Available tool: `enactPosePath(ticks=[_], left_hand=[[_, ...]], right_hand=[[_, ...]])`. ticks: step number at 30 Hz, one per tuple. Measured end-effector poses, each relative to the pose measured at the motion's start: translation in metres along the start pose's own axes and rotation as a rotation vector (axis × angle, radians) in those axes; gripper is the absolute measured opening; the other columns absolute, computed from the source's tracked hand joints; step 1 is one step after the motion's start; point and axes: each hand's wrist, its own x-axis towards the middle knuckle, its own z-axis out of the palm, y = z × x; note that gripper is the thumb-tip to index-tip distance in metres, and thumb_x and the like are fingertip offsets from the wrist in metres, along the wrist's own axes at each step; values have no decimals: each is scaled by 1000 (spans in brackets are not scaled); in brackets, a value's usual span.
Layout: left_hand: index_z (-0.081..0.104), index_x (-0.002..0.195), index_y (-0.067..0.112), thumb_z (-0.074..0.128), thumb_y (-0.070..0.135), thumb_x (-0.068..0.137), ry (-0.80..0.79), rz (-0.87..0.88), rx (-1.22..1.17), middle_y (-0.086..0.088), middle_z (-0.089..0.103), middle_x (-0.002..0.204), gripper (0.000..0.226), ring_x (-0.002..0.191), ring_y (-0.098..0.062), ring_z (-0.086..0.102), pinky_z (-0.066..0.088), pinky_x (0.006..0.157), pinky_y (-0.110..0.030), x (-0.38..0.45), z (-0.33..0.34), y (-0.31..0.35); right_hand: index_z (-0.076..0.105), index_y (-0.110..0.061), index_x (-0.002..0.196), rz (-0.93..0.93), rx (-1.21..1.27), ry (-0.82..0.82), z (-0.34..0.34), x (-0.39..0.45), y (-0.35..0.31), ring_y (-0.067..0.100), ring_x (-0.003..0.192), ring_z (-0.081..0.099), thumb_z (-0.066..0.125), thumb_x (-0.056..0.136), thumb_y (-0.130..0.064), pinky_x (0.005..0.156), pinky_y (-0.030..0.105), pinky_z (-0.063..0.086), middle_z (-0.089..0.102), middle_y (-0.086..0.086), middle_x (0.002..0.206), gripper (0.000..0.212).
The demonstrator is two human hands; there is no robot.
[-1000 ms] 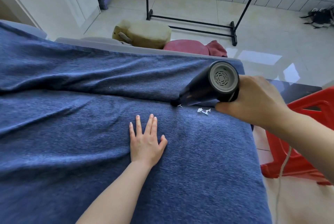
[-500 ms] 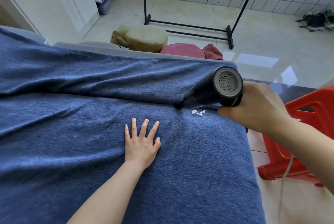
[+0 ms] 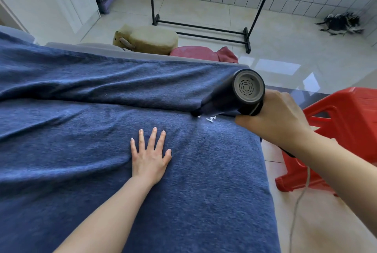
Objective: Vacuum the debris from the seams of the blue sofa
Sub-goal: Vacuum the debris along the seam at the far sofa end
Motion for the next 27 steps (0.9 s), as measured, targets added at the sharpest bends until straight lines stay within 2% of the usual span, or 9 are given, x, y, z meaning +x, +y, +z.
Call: enactPosePath(ticks=[2,6,10,17,23,27], left_hand=[[-10,150,39,-9,65,80,-27,25,-41,9,-14,161,75,143,-37,-23,-13,112,-62,-5,-1,15],[-12,146,52,17,65,93,-86,37,-59,12,-20,159,61,140,-43,-28,-13,106,-70,-4,-3,36],[-11,144,56,25,65,93,-123,20,-79,14,-22,158,63,139,-41,-31,-12,106,-71,0,-1,36],[-12,144,55,25,64,93,-109,12,-62,14,-23,158,64,139,-38,-32,-12,106,-71,-1,-1,40],[-10,147,51,24,56,97,-46,21,-91,16,-15,159,61,144,-31,-24,-7,106,-73,8,-8,58],[-8,147,50,22,60,96,-75,65,-98,16,-15,159,60,143,-35,-26,-10,105,-73,13,-8,89]], right_hand=[[42,-34,64,32,-14,7,-5,-8,4,32,81,56,73,70,-41,69,36,41,50,-15,66,32],[48,-30,70,74,-39,26,-12,-15,16,36,86,59,71,70,-43,69,37,42,54,-9,69,27],[56,-26,78,98,-38,27,-7,-16,25,38,90,62,75,75,-34,68,37,42,56,1,74,22],[46,-30,65,121,-8,-26,-7,2,34,32,83,56,74,72,-37,69,34,38,52,-13,67,30],[49,-28,64,112,30,-2,-21,2,46,33,83,59,72,69,-39,67,35,40,59,-9,69,26],[52,-27,70,117,-2,17,-20,-8,57,36,86,63,72,68,-45,70,39,48,66,-1,76,27]])
